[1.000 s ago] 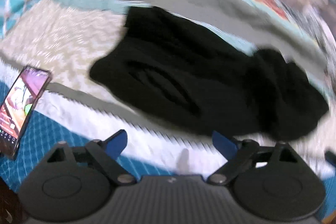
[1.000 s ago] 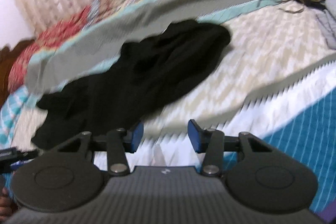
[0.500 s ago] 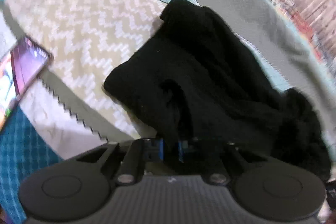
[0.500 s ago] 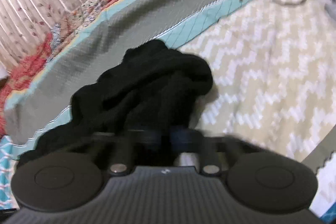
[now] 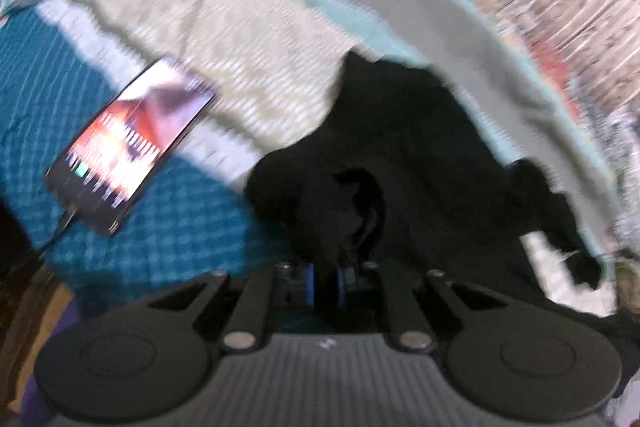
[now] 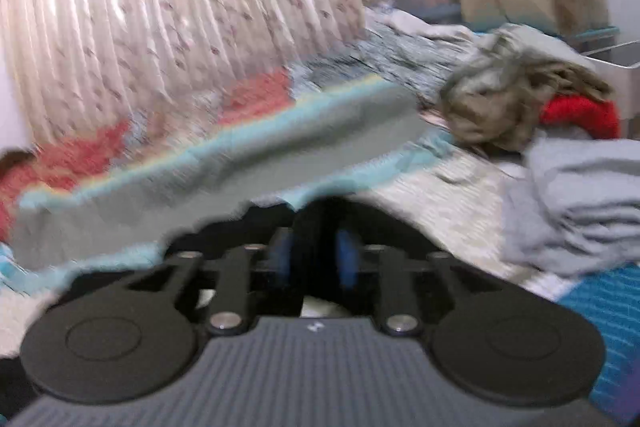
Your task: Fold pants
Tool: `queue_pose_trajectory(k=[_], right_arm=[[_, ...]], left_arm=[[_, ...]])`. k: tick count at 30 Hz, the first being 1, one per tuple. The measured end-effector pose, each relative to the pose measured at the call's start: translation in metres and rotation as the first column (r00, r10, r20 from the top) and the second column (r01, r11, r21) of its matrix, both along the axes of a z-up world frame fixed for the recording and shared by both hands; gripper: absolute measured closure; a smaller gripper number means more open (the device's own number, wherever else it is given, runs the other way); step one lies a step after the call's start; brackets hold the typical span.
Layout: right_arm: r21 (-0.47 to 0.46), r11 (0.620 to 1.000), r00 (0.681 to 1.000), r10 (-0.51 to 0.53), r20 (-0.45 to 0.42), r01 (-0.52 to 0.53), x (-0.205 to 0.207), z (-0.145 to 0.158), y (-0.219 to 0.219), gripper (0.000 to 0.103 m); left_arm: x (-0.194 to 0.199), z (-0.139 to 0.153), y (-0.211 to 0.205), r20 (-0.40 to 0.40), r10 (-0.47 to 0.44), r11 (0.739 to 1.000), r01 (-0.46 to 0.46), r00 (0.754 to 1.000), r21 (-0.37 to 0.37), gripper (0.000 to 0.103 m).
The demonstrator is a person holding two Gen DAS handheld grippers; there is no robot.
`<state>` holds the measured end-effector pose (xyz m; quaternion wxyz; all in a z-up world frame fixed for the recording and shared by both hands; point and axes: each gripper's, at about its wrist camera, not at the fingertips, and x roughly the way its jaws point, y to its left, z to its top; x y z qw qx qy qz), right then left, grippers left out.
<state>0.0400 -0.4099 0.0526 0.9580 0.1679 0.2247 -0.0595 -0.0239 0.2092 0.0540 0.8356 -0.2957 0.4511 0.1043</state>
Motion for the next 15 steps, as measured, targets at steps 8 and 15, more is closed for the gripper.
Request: queue_pose_trajectory(k=[8, 15], right_arm=[[0.163, 0.941, 0.952, -0.280, -0.127, 0.298, -0.030, -0.049, -0.066, 0.059], [0.271, 0.903, 0.940, -0.297, -0.170, 0.334, -0.073, -0.073, -0.077, 0.058]], left_arm=[[0.005, -0.012, -0.021, -0.061, -0.016, 0.997, 0.020, 0.998, 0.069, 0.069], [0.008, -0.024, -0.019, -0.080, -0.005, 0.998, 0.009, 0.997, 0.054, 0.061]])
